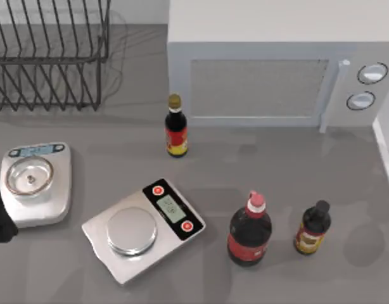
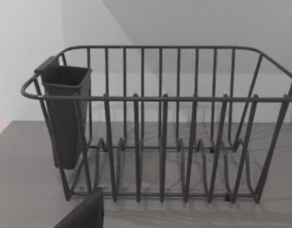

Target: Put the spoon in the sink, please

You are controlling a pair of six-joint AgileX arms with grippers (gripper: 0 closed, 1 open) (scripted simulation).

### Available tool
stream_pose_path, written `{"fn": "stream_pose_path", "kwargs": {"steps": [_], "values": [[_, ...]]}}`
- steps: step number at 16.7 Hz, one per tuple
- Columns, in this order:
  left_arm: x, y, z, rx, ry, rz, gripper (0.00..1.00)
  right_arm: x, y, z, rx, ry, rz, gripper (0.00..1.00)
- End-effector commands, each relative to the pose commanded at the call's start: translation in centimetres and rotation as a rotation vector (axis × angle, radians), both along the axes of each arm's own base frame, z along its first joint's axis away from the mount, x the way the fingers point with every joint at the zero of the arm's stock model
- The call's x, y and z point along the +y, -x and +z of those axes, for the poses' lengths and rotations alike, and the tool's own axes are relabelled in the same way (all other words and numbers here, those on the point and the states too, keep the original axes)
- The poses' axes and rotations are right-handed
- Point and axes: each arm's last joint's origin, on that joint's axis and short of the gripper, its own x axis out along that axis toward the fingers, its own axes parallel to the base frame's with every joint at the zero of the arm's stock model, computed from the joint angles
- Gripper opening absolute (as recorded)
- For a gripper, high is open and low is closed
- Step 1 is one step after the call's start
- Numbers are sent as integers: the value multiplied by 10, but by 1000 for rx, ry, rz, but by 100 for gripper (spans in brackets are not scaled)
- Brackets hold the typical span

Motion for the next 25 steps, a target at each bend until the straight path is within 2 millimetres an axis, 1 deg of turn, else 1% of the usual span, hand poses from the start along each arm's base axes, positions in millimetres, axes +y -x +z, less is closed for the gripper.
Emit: {"fn": "stream_pose_path", "kwargs": {"steps": [2, 4, 6, 9, 13, 22, 23, 25], "values": [[0, 0, 0, 0, 0, 0, 100, -3, -36, -3, -5, 1, 1, 0], [0, 0, 0, 0, 0, 0, 100, -5, -65, -8, -20, 3, 3, 0], [0, 0, 0, 0, 0, 0, 100, -5, -88, -16, -41, 6, 5, 0], [0, 0, 0, 0, 0, 0, 100, -3, -109, -30, -68, 9, 10, 0], [0, 0, 0, 0, 0, 0, 100, 1, -122, -46, -89, 12, 17, 0], [0, 0, 0, 0, 0, 0, 100, -1, -125, -48, -109, 14, 12, 0], [0, 0, 0, 0, 0, 0, 100, 0, -126, -50, -114, 15, 15, 0], [0, 0, 0, 0, 0, 0, 100, 1, -127, -60, -106, 14, 20, 0]]}}
